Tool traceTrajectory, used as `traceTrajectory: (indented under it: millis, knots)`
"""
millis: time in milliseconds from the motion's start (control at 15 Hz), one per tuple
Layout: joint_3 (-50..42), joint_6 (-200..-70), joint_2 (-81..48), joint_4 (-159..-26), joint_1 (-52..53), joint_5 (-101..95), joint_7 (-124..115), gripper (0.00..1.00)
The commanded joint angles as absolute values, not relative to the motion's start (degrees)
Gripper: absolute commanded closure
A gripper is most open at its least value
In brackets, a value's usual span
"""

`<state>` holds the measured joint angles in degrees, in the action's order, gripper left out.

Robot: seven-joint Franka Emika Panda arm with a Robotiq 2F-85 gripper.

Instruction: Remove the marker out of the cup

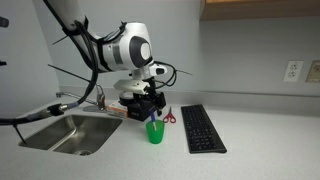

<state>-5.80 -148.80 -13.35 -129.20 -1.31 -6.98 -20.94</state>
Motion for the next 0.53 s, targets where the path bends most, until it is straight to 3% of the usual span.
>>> traceTrajectory:
  millis: [0,333,400,467]
  knots:
    - [-6.6,-148.1,-13.3,-128.9,0.2,-8.3,-21.9,0.00]
    - [-7.2,-147.7,-13.9,-128.5,0.4,-8.9,-22.1,0.00]
    - [-7.4,-147.8,-14.0,-128.5,0.4,-9.0,-22.3,0.05]
    - [-7.5,-147.9,-14.2,-128.5,0.4,-9.2,-22.3,0.21]
